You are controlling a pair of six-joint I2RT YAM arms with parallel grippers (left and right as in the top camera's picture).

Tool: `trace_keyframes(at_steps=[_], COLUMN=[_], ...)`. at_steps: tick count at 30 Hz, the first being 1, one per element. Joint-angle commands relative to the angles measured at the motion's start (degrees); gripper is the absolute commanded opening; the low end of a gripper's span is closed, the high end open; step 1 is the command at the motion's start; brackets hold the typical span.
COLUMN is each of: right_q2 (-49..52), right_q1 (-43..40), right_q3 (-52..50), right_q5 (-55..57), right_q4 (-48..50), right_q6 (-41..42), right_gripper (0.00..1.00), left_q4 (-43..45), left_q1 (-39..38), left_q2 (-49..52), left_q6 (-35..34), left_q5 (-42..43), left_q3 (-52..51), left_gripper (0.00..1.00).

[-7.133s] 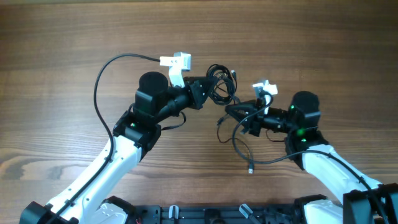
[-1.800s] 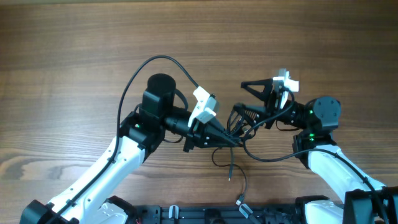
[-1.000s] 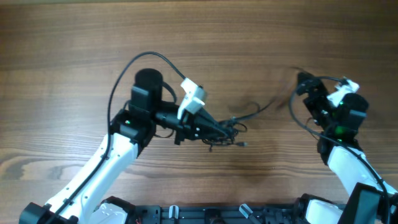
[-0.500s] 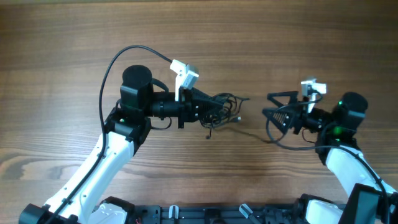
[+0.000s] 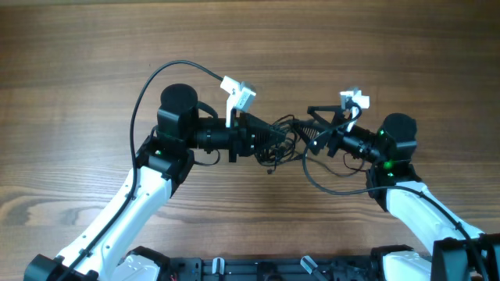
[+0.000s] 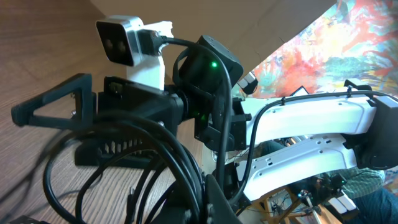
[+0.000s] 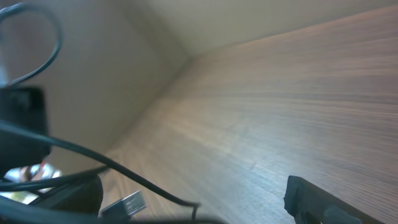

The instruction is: Untangle cables

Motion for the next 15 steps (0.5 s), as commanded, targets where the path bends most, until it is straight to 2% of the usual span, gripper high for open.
trace_keyframes(at_steps=[1,4,8,12,15], right_q2=[0.2,0.2,0.2,0.2,0.2], right_q1=[0.2,0.2,-2.5,-9.2,-8.3], right_q3=[0.3,0.3,0.3,0.3,0.3], right_q5=[12.5,14.0,13.2,-3.4,-16.0], right_q4=[0.6,4.3,-1.8,1.0,1.3], right_q6=[9.0,11.6,9.2,3.8,-4.2], right_gripper=[0.96,0.97,0.97,0.96,0.96], left_q4=[0.4,0.4,0.4,0.4,0.4], left_q1=[-1.1,-2.8,-0.9,3.5,3.7], left_q2=[-0.9,-0.9,-0.9,-0.9,-0.9], left_q6=[-0.1,0.1,-0.9,-10.5,-11.1], left_q5=[4.0,5.4,3.1,-6.0,-7.3], left_q3=[0.1,0.1,0.1,0.1,0.1], left_gripper=[0.04,0.04,0.04,0.04,0.04])
